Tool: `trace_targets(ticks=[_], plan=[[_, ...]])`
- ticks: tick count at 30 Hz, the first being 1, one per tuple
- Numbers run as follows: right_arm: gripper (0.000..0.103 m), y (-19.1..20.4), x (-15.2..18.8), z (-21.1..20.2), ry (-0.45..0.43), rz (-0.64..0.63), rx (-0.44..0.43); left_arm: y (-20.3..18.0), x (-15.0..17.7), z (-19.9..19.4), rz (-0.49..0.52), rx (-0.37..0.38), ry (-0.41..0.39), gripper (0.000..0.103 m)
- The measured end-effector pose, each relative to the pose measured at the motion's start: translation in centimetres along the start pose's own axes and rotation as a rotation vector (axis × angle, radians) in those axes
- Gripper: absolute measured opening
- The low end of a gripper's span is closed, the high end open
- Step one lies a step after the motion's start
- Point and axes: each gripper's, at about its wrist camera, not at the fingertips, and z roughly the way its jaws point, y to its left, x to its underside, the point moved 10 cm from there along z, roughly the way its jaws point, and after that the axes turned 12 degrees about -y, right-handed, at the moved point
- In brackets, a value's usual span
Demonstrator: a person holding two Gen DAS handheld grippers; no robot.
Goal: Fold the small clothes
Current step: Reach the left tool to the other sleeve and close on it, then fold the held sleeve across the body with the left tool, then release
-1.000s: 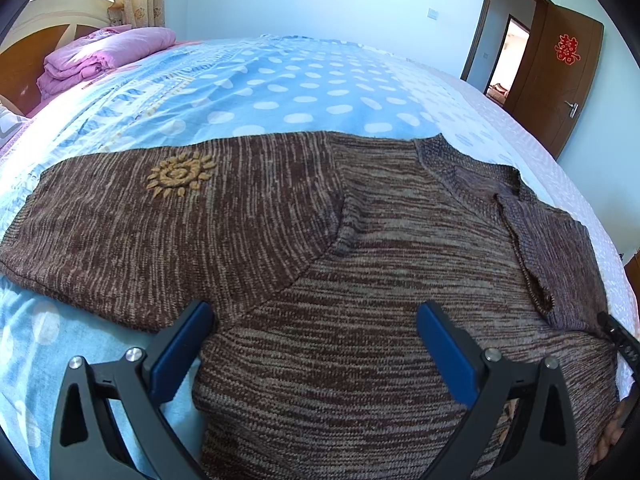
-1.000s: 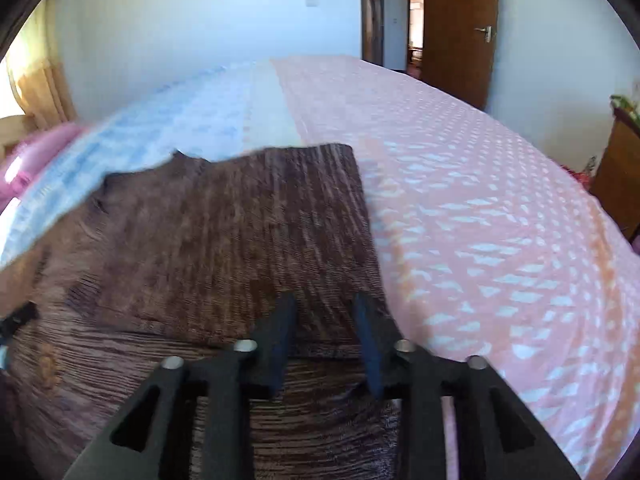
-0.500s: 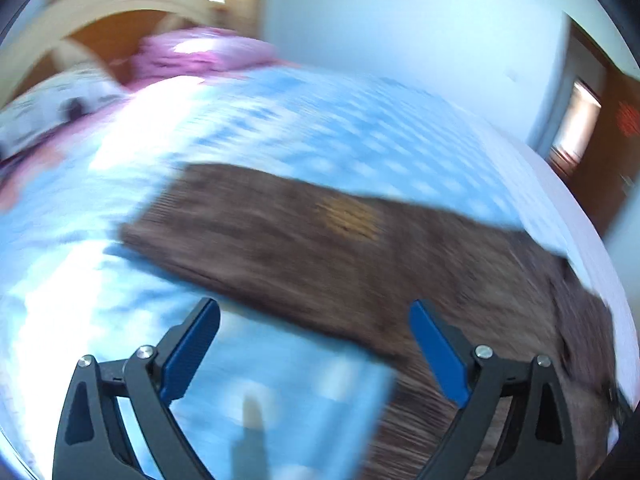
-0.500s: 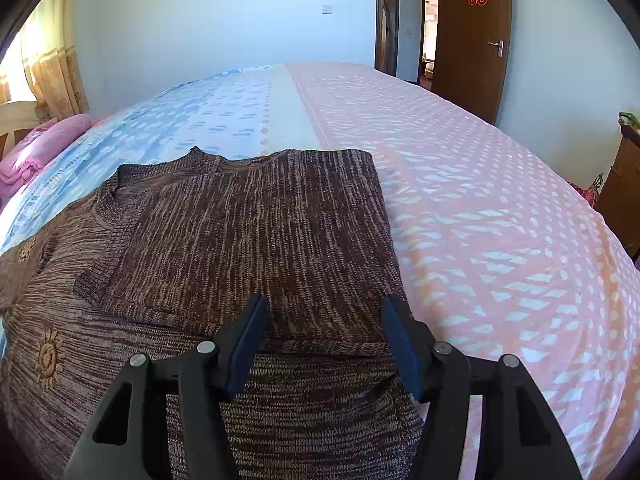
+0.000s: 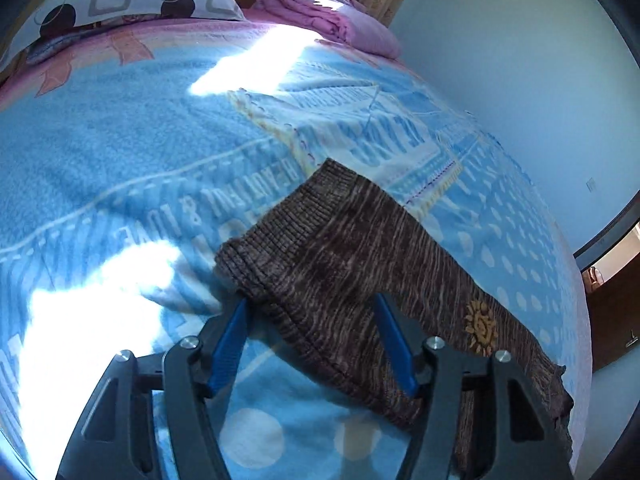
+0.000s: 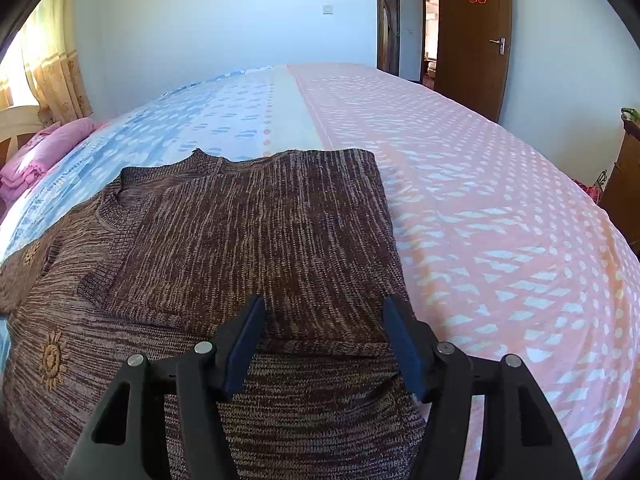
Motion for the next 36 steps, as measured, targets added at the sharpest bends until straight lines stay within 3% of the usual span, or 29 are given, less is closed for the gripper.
trace_targets(ticks=[1,3,4,7,11,15,17,20,24,27,29,36], plan=[[0.063,0.0,0.0,0.0,0.000,0.001,-0.002,0.0,-0.2,0.0,-0.020,0.010,-0.011,0.059],[0.063,0.0,0.0,0.0,-0.001,0.000,-0.003,0.4,-0.5,0.0,-0.037,0.008,-0.021,0.036],[0.063,0.1,0.0,0.0,-0.001,0.000,-0.003,0.6,-0.6,0.1,-0.037,0.004,-0.023,0.019],[0.064,0.1,0.0,0.0,-0.002,0.002,-0.005,0.6,-0.8,0.7,-0.033,0.007,-0.026,0.011],[0.064,0.2,0.0,0.1,-0.004,0.005,-0.006,-1.0,-1.1,0.4,0.026,0.007,-0.051,0.008],[0.064,0.2,0.0,0.1,-0.005,0.006,-0.008,-6.3,-0.5,-1.5,0.127,0.102,-0.091,0.008],[0.064,0.3,-0.1,0.1,-0.006,0.009,-0.009,-11.3,1.2,-3.8,0.267,0.184,-0.133,0.008],[0.064,0.3,-0.1,0.1,-0.007,0.012,-0.012,-18.6,5.8,-7.7,0.476,0.325,-0.179,0.008],[0.064,0.3,-0.1,0.1,-0.008,0.013,-0.012,-24.9,15.1,-11.1,0.698,0.485,-0.122,0.008],[0.064,0.3,-0.1,0.1,-0.007,0.011,-0.011,-25.8,20.2,-10.7,0.815,0.475,-0.050,0.008],[0.064,0.3,-0.1,0.2,-0.007,0.012,-0.011,-25.8,20.7,-10.2,0.843,0.451,-0.014,0.008],[0.064,0.3,0.0,0.2,-0.006,0.008,-0.008,-23.7,20.3,-9.6,0.741,0.461,0.091,0.023]])
